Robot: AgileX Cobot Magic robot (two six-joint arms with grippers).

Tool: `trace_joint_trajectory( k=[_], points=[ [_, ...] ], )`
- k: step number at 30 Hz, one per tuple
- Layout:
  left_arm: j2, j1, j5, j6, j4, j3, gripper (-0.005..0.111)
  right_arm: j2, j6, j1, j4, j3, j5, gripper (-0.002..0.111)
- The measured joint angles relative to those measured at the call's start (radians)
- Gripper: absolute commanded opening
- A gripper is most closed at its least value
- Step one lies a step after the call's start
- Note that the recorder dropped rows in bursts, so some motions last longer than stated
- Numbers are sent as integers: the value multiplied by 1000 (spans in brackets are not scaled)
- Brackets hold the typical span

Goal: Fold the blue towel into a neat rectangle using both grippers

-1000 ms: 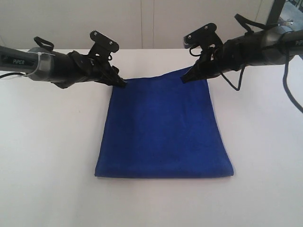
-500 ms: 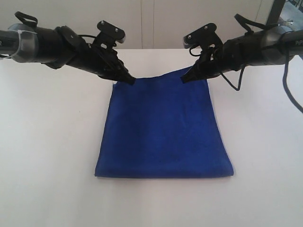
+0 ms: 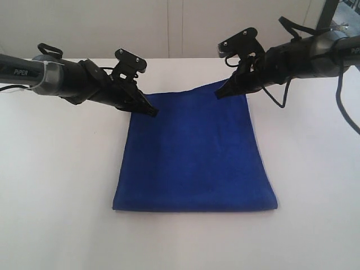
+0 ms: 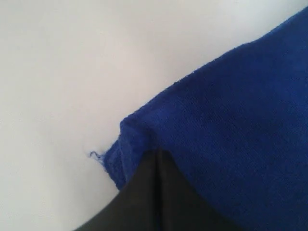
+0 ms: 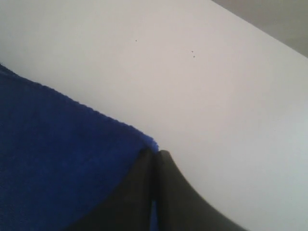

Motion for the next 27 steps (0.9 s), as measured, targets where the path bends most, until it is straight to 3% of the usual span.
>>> trace_joint_trajectory(
  k=[11,21,27],
  points=[
    [0,0,-8,0,-6,0,0,0,0,0,0,0,0,2],
    [0,0,-8,2,-6,0,0,0,0,0,0,0,0,45],
    [0,0,-10,2,-6,0,0,0,27,0,0,-3,11,44]
  ],
)
